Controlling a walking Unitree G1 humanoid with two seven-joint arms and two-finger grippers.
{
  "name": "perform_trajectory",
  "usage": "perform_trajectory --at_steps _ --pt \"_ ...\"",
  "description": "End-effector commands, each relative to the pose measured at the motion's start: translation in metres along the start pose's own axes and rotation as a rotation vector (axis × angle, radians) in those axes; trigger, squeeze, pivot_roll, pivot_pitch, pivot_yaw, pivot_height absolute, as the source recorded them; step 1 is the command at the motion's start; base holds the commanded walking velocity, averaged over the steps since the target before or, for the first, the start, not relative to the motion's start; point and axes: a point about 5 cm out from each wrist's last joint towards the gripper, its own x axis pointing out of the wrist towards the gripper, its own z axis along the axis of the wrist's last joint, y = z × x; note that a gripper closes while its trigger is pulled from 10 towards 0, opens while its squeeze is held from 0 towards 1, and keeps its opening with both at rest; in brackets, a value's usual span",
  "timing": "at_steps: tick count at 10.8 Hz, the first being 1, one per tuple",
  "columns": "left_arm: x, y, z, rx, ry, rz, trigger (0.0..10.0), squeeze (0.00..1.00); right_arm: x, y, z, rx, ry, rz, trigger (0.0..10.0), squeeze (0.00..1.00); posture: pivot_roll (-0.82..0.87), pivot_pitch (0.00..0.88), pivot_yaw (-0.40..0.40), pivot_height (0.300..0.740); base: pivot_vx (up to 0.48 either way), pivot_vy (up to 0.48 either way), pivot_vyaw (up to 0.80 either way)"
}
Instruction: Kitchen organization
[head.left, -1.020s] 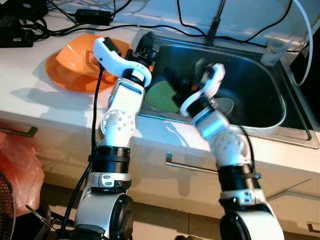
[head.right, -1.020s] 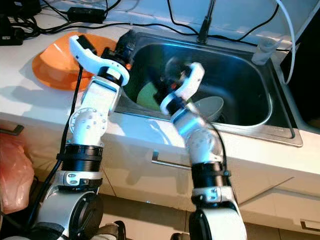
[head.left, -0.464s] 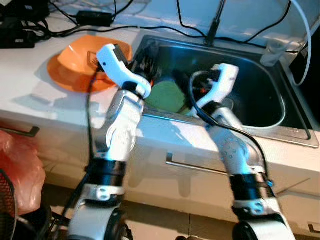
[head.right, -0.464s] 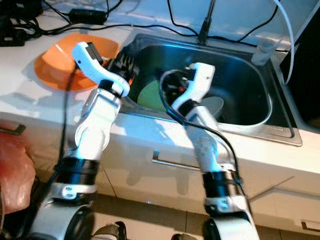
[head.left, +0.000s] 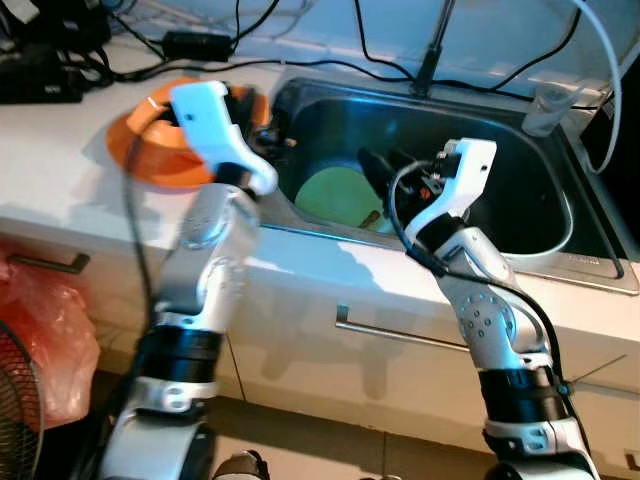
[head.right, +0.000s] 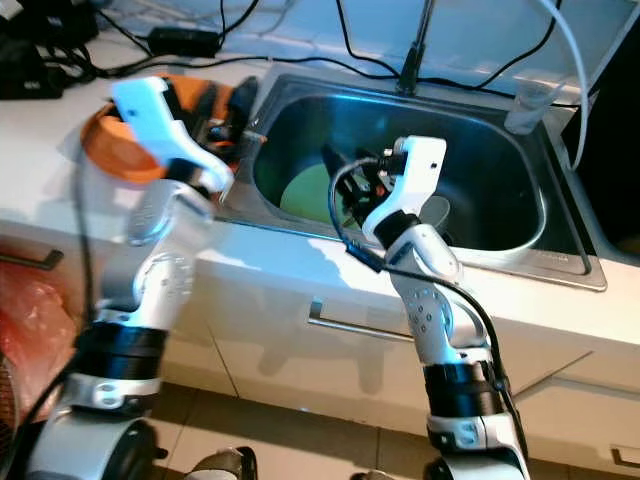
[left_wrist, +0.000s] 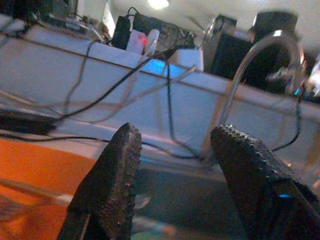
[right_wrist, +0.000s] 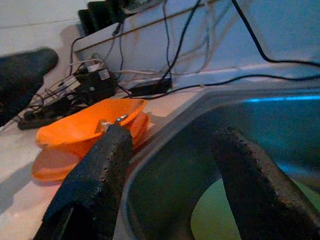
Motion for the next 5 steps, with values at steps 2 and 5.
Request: perform_trajectory --at_steps 2,5 --pt "-0.005 0.005 -0.005 0.121 0.027 -0.012 10.0 1.00 -0.008 0.005 0.002 -0.050 0.022 0.039 10.0 1.00 -0.02 0.047 -0.014 0.740 0.000 0.000 0.00" --pt "-0.009 0.028 -0.010 0.238 0.074 0.007 10.0 1.00 -0.027 0.018 -0.006 0.019 0.069 0.077 10.0 1.00 -0.03 0.047 -0.005 0.740 0.000 0.000 0.00"
